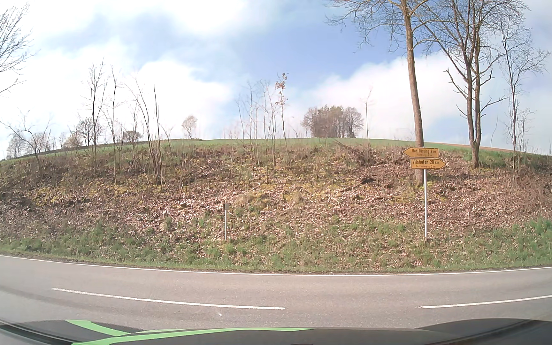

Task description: Follow the waypoints while adhering to traffic rules and regulations

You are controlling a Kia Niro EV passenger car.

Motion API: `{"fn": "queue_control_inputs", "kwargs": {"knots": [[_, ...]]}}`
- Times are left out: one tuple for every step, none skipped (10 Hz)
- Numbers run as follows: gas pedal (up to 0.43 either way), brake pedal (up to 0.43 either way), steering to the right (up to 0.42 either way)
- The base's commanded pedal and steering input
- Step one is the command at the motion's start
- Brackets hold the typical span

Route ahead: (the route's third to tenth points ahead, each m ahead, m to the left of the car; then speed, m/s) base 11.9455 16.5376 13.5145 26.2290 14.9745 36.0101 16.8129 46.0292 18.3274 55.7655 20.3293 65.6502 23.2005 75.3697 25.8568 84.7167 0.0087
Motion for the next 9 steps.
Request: {"fn": "queue_control_inputs", "kwargs": {"knots": [[0.0,0.305,-0.186],[0.0,0.311,-0.186],[0.0,0.305,-0.186],[0.0,0.305,-0.186],[0.0,0.305,-0.186],[0.0,0.305,-0.186],[0.0,0.305,-0.186],[0.0,0.305,-0.186],[0.0,0.305,-0.186]]}}
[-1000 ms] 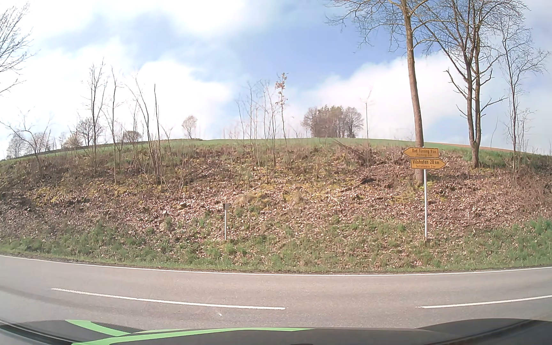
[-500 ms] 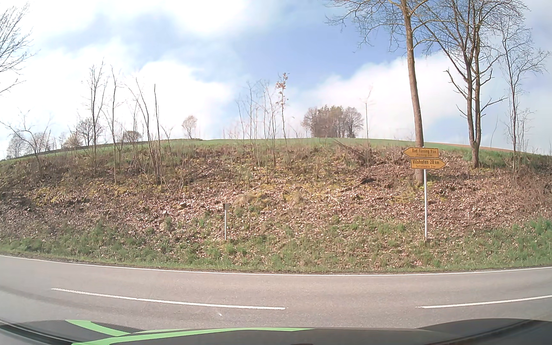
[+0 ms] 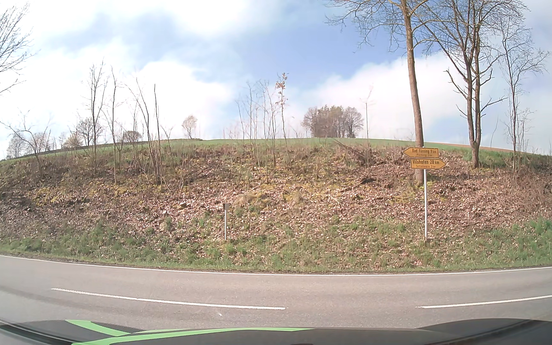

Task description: Follow the waypoints while adhering to traffic rules and regulations

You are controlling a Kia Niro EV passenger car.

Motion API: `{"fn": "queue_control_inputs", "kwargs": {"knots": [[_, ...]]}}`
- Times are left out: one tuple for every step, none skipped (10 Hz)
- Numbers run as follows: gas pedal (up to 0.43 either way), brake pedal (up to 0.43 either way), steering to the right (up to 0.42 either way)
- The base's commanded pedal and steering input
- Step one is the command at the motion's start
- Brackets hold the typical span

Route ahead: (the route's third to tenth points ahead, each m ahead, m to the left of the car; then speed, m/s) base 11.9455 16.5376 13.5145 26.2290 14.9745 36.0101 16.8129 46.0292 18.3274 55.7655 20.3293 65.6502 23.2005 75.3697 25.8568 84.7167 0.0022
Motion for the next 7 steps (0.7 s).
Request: {"fn": "queue_control_inputs", "kwargs": {"knots": [[0.0,0.305,-0.186],[0.0,0.305,-0.186],[0.0,0.305,-0.186],[0.0,0.305,-0.186],[0.0,0.305,-0.186],[0.0,0.305,-0.186],[0.0,0.305,-0.186]]}}
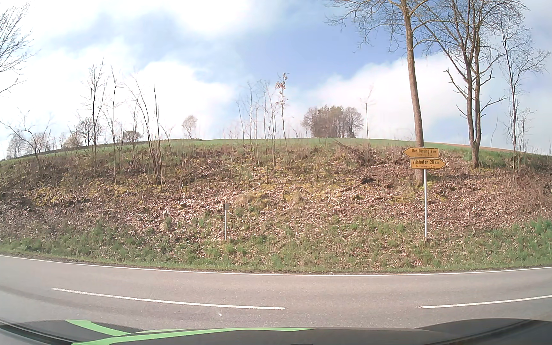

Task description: Follow the waypoints while adhering to traffic rules and regulations

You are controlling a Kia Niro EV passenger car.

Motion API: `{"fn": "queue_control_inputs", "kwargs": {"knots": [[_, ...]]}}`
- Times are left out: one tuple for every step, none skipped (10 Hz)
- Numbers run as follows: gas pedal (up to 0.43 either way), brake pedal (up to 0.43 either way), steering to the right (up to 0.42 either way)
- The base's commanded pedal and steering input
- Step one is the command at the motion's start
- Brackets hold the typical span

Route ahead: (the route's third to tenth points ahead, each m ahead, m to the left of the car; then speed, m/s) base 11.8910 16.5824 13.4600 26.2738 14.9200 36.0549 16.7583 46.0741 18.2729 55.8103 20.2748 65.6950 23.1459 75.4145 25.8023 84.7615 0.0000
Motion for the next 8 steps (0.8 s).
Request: {"fn": "queue_control_inputs", "kwargs": {"knots": [[0.0,0.305,-0.186],[0.0,0.305,-0.186],[0.0,0.305,-0.186],[0.0,0.305,-0.186],[0.0,0.305,-0.186],[0.0,0.305,-0.186],[0.0,0.311,-0.186],[0.0,0.311,-0.186]]}}
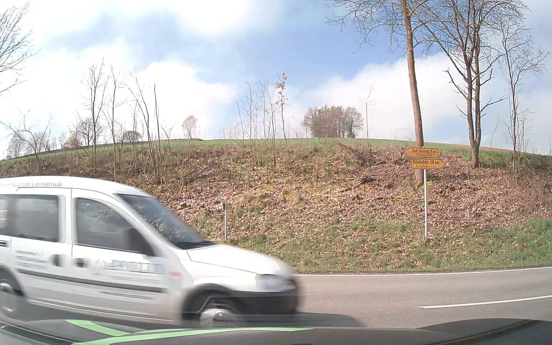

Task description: Follow the waypoints while adhering to traffic rules and regulations

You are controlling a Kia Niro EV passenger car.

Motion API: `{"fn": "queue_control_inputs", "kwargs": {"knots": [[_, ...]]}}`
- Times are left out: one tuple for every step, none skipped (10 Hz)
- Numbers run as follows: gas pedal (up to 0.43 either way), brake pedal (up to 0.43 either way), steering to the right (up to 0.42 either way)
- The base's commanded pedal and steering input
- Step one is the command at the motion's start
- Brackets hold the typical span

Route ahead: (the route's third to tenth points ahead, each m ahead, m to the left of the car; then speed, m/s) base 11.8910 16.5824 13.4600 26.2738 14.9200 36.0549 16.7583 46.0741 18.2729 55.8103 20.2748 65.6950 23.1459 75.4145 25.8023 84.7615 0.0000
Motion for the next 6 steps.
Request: {"fn": "queue_control_inputs", "kwargs": {"knots": [[0.0,0.305,-0.186],[0.0,0.305,-0.186],[0.0,0.305,-0.186],[0.0,0.305,-0.186],[0.0,0.311,-0.186],[0.0,0.305,-0.186]]}}
